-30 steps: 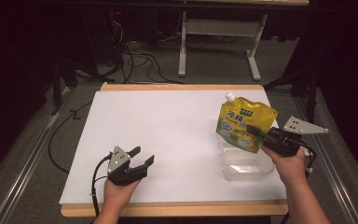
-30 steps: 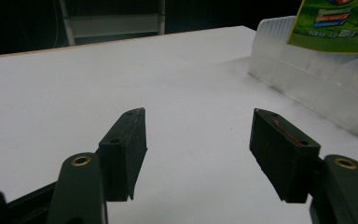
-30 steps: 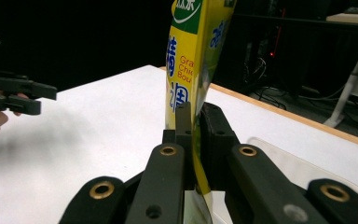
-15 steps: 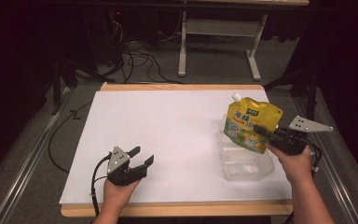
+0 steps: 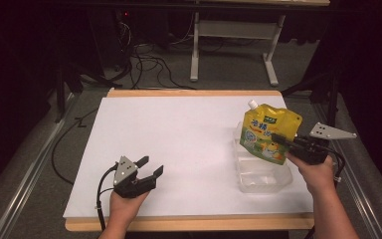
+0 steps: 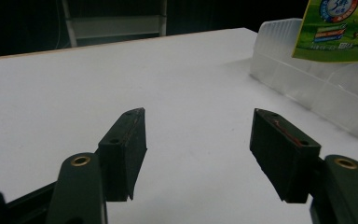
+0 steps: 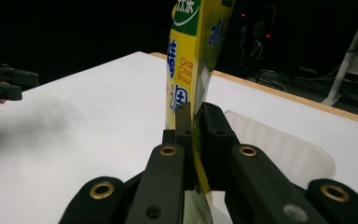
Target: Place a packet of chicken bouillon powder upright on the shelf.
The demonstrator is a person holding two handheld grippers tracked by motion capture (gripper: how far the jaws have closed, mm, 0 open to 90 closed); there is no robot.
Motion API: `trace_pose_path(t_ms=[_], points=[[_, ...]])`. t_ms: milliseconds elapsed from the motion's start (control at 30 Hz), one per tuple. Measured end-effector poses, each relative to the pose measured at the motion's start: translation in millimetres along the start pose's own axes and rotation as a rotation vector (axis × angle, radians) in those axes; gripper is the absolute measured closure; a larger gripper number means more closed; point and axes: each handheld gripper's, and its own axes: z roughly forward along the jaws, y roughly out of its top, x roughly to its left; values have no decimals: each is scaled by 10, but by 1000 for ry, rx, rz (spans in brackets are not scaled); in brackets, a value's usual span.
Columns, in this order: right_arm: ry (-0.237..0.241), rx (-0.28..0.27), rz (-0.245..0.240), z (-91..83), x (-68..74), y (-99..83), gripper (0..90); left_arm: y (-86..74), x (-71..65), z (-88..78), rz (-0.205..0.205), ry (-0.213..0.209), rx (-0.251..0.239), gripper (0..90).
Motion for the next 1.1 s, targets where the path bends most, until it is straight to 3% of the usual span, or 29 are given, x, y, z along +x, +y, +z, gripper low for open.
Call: trace_pose_path(t_ms=[367, 533, 933, 1100], points=[[74, 26, -39, 113, -173, 83, 882, -6, 17, -5, -2, 12, 2, 367], [96, 33, -31, 153, -228, 43, 882, -7, 17, -11, -5, 13, -2, 367], [76, 71, -71, 263, -215, -19, 880, -8, 24, -18, -9, 12, -2, 367], [69, 68, -50, 261, -235, -103, 879, -9, 20, -14, -7, 10, -2, 368]])
